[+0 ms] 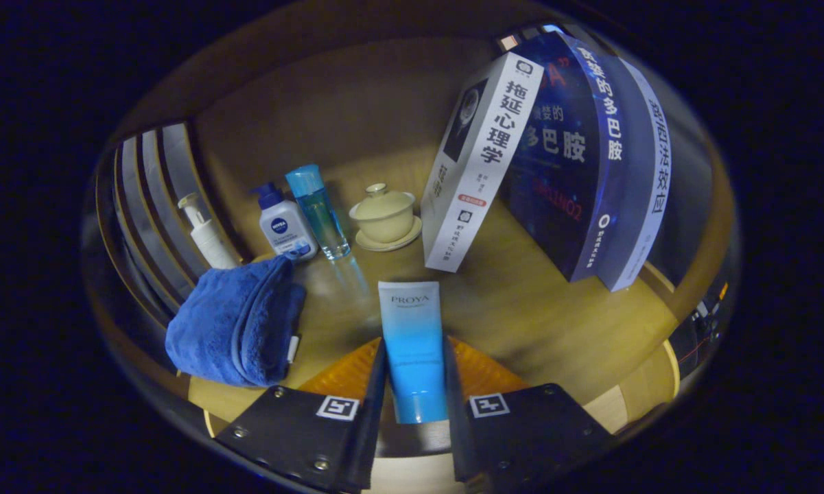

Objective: Pull open the drawer, take out the items inside it, and place them on the countertop above the cabinet.

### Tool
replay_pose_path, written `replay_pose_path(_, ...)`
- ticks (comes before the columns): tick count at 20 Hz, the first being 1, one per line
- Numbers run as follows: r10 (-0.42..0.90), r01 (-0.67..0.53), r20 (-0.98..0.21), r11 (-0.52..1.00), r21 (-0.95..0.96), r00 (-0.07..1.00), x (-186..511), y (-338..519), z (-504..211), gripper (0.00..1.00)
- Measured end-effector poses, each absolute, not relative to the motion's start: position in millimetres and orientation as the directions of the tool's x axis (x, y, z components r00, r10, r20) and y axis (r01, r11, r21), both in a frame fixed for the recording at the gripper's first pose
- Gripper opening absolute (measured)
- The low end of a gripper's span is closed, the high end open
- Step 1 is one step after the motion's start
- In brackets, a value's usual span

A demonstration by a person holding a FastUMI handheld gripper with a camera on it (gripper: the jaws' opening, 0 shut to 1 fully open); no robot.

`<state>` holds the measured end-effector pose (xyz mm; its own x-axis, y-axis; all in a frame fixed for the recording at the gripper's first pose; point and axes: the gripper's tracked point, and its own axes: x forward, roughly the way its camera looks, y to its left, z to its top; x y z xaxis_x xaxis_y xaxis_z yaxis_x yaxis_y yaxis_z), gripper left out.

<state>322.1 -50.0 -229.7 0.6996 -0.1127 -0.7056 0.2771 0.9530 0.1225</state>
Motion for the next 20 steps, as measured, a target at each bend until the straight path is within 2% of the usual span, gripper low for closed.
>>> replay_pose_path(1, -0.116, 0.271, -0.699, 0.956, 0.116, 0.706, 322, -50, -229, 0.47)
replay_pose_path(6, -0.084, 0.213, -0.585, 0.965, 0.155, 0.807, 320, -39, -186, 0.99)
replay_pose_path(10, -0.139, 0.211, -0.431, 0.97, 0.122, 0.892, 295, -40, -124, 0.99)
replay_pose_path(14, -0.221, 0.247, -0.348, 0.968, 0.034, 0.911, 249, -41, -83, 0.99)
replay_pose_path(20, -0.258, 0.275, -0.29, 0.961, 0.02, 0.922, 169, -21, -86, 0.99)
